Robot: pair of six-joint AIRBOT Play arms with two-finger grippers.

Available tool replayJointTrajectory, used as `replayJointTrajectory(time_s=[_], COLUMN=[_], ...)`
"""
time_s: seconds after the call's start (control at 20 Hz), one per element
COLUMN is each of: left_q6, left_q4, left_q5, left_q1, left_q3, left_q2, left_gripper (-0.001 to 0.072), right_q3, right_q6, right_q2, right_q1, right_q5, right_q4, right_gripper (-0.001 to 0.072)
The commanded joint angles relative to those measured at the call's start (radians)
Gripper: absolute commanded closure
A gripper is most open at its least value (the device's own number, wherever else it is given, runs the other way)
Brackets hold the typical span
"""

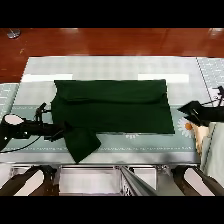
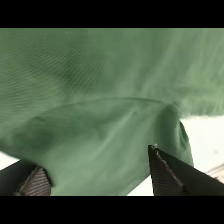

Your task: Fold the shirts.

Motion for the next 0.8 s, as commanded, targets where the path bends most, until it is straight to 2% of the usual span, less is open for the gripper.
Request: replayJointTrajectory(time_s=[0.0,0.05,0.25,0.4,0.65,0.7,0.75], left_q6=[0.043,0.076,0.095,0.095,0.095,0.095,0.095], left_q4=[-0.021,-0.043,-0.070,-0.081,-0.100,-0.100,-0.100], left_q5=[-0.020,-0.031,-0.035,-0.035,-0.035,-0.035,-0.035], left_q1=[-0.034,-0.034,-0.034,-0.034,-0.034,-0.034,-0.030], left_q3=[-0.011,-0.011,0.027,0.064,0.098,0.103,0.109], left_q2=[0.002,0.002,0.002,0.002,0.002,0.002,0.002], left_gripper=[0.0627,0.0687,0.0687,0.0687,0.0687,0.0686,0.0686], right_q3=[-0.009,-0.050,-0.200,-0.206,-0.150,-0.123,-0.097], right_q6=[0.093,0.090,0.084,0.077,0.060,0.042,0.031], right_q2=[-0.001,-0.001,-0.001,-0.008,-0.185,-0.211,-0.221], right_q1=[-0.095,-0.095,-0.011,0.071,0.177,0.195,0.200], right_q5=[0.123,0.135,0.067,-0.015,-0.119,-0.117,-0.109], right_q4=[-0.286,-0.289,-0.211,-0.133,0.012,0.019,0.025], right_gripper=[0.0096,0.0096,0.0096,0.0096,0.0103,0.0191,0.0491])
